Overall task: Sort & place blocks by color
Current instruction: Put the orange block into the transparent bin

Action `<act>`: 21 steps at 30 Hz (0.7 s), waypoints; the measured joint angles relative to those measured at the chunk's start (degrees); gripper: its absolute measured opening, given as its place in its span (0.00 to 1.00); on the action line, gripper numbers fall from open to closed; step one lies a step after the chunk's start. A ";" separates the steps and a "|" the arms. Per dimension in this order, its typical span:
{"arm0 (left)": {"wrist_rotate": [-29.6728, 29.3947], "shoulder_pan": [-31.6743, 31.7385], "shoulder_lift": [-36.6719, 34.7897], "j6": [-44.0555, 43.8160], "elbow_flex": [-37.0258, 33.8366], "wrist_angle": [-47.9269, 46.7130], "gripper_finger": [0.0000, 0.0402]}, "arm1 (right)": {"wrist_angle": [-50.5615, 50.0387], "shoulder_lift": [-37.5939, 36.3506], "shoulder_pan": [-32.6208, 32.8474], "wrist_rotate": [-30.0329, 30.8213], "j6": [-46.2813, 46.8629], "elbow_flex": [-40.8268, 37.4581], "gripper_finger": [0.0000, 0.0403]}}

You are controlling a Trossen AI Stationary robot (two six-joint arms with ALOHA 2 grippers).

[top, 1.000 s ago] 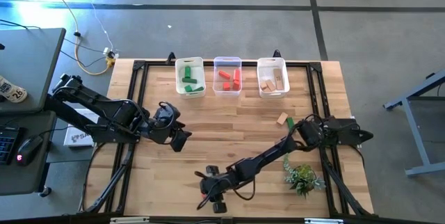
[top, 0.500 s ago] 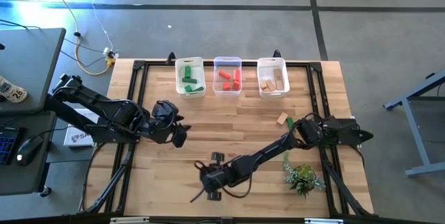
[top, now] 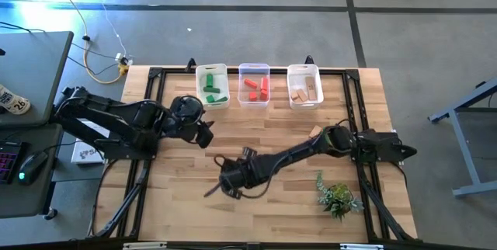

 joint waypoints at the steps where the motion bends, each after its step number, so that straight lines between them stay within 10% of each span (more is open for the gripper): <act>1: 0.04 0.67 -0.23 1.53 0.01 0.06 0.58 | -1.86 0.00 -0.70 0.88 0.00 1.23 0.26; 21: -0.26 21.05 -6.18 24.67 0.04 2.44 0.58 | -22.16 -0.46 -21.39 6.08 -1.00 17.44 0.26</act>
